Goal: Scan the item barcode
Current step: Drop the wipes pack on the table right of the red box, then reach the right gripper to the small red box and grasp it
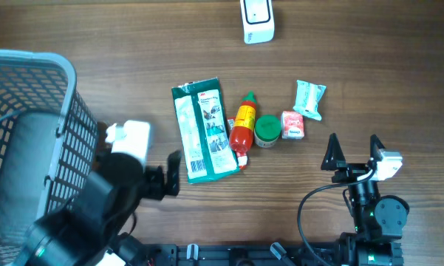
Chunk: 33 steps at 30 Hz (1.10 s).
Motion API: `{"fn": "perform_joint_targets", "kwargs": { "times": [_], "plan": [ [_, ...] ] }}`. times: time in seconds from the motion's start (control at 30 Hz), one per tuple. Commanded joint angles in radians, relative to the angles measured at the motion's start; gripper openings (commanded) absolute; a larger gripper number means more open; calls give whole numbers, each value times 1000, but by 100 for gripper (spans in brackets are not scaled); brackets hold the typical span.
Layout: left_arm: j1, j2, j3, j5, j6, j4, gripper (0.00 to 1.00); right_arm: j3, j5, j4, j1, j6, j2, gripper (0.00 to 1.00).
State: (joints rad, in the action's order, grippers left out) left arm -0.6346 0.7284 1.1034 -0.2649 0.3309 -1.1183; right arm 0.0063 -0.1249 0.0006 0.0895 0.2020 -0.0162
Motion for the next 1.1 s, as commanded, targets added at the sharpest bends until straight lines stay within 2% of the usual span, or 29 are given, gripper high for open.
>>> {"fn": "perform_joint_targets", "kwargs": {
  "times": [0.0, 0.1, 0.2, 0.23, 0.27, 0.33, 0.4, 0.43, 0.63, 0.67, 0.73, 0.77, 0.8, 0.83, 0.9, 1.03, 1.07],
  "plan": [
    [3, -84, -2, -13, -6, -65, 100, -1, 72, 13, -2, 8, 5, 100],
    [3, -97, -2, -32, 20, -62, 100, -1, 79, 2, -2, 11, 2, 100],
    [3, -69, -5, -147, 175, -74, 100, -1, 64, 8, -2, 72, 2, 100],
    [4, -58, -5, -187, 235, -85, 100, -1, 58, 2, -2, 142, 2, 100],
    [7, -47, -5, -208, 266, -97, 100, -1, 29, 0, -2, 305, 1, 100],
    [21, -32, -5, -224, 284, -122, 100, -1, -108, 14, -2, 612, -9, 100],
    [51, -18, -5, -239, 283, -132, 100, -1, -216, 25, -2, 789, -26, 100],
    [73, -9, -5, -246, 283, -131, 100, -1, -225, 25, -2, 830, -35, 100],
    [199, 57, -5, -246, 280, -72, 100, -1, -308, 31, -2, 826, -106, 100],
    [216, 73, -5, -245, 280, -63, 100, -1, -321, 33, -2, 826, -121, 96],
    [229, 103, -5, -245, 280, -65, 100, -1, -322, 32, -2, 843, -145, 68],
    [229, 117, -5, -245, 280, -68, 100, -1, -327, 32, -2, 890, -169, 63],
    [229, 134, -5, -245, 280, -68, 100, -1, -335, 32, -5, 940, -200, 67],
    [229, 145, -5, -245, 280, -68, 100, -1, -336, 33, -9, 962, -229, 76],
    [229, 171, -5, -245, 280, -68, 100, -1, -316, 46, -22, 956, -301, 81],
    [229, 220, -5, -245, 280, -68, 100, 59, -333, 193, -45, 830, -519, 99],
    [229, 232, -5, -245, 280, -68, 100, 100, -333, 173, -47, 789, -566, 99]
  ]
}}
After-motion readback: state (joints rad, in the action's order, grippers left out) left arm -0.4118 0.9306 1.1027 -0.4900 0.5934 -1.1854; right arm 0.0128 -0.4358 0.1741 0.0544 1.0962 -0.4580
